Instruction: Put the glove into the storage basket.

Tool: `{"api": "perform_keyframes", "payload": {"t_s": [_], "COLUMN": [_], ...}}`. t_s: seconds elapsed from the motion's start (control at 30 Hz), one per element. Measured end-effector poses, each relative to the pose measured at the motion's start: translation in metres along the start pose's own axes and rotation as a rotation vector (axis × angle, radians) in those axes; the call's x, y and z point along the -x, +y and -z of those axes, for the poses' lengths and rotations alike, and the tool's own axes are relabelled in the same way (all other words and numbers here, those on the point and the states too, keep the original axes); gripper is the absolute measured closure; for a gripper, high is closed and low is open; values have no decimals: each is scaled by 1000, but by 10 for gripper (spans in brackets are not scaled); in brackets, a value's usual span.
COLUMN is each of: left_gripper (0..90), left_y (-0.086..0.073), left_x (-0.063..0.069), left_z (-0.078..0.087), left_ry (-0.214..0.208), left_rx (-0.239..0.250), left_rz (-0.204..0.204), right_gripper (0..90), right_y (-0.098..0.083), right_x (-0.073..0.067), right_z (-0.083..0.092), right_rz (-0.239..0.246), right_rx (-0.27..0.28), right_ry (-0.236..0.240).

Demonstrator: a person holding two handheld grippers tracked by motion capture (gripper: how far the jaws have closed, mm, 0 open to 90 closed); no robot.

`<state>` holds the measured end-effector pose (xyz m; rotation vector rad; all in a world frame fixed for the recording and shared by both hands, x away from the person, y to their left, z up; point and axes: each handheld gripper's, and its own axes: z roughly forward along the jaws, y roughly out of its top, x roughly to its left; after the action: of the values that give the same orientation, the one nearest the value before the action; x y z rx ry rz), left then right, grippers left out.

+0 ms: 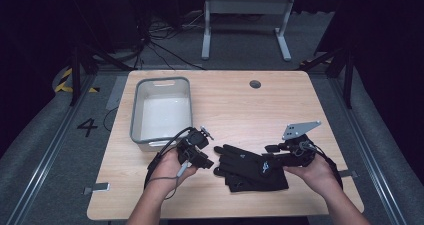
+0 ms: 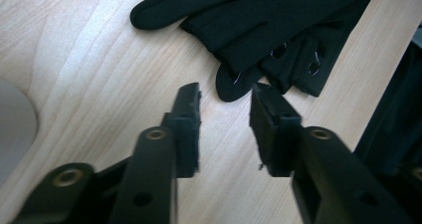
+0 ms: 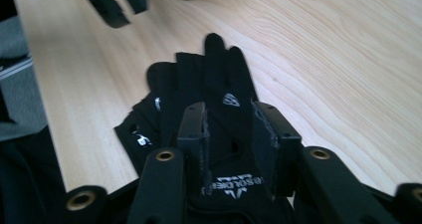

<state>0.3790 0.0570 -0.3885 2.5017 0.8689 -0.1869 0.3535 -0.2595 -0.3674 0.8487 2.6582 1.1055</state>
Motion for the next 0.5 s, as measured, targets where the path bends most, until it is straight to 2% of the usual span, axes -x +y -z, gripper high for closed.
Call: {"api": "perform_keyframes", "payload": {"t_s": [0.03,0.17,0.27,0.4,0.5], "left_gripper": [726,691,663,650,640], "left_y": [0,2,3,6,6], "left_x": [0,0,1,0,0], "left_z": [-1,-2,-3,-6,-6], "left_ry": [-28,-47,-49,-46,-50], "left_rx": [-3,7,15,21,24], "left_rz": [5,26,31,50,47], "right_gripper": [663,658,658,660,661], "right_y": [-4,-8,-13,-18,-22], "right_x": [7,15,21,25,29], "right_z": [0,-1,-2,-4,-6], "right_rz": [-42,-81,-122,-142,-180], "right_rx": [-2,-12,-24,-47,-69], "right_ry": [-19,-41,-51,-64,-79]}}
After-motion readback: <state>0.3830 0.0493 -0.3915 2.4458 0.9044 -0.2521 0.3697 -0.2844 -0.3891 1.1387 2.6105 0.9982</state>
